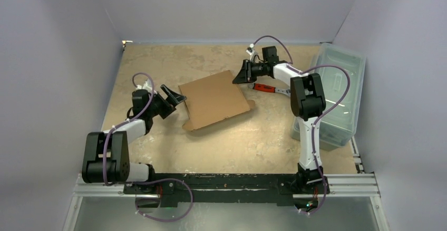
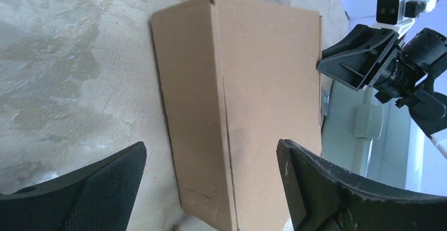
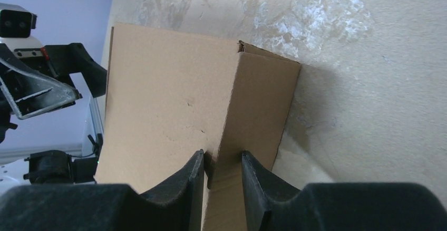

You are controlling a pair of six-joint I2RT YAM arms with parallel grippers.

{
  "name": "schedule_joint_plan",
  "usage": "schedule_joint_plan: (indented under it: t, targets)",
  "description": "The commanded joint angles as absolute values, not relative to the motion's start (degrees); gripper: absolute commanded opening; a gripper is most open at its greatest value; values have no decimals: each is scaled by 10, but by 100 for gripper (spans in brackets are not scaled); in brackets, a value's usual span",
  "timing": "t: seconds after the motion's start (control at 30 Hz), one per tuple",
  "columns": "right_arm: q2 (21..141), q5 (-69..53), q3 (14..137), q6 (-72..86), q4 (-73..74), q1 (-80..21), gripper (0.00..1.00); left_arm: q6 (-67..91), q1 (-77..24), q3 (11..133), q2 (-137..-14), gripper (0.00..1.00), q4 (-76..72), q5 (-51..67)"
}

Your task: Fold the paper box

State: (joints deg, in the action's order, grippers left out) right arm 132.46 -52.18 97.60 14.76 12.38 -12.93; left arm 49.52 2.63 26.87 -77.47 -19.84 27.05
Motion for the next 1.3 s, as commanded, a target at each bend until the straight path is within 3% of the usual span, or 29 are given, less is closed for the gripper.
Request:
schedule_joint_plan:
  t: [0.0,0.23,1.03,1.27]
  targets:
    - [1336,-449,947,100,168,-111,26,527,31,271,-811,94,-284,313]
    - [1351,-439,950,96,177,-108,24,581,30,240,-858,99,-368,341]
    - [1372,-428,958,89,193,-100,23,684,-19,197,-963,98,-571,305]
    - [1375,-432,960,91,195,-100,23,745,-23,186,-1005,98,-697,327]
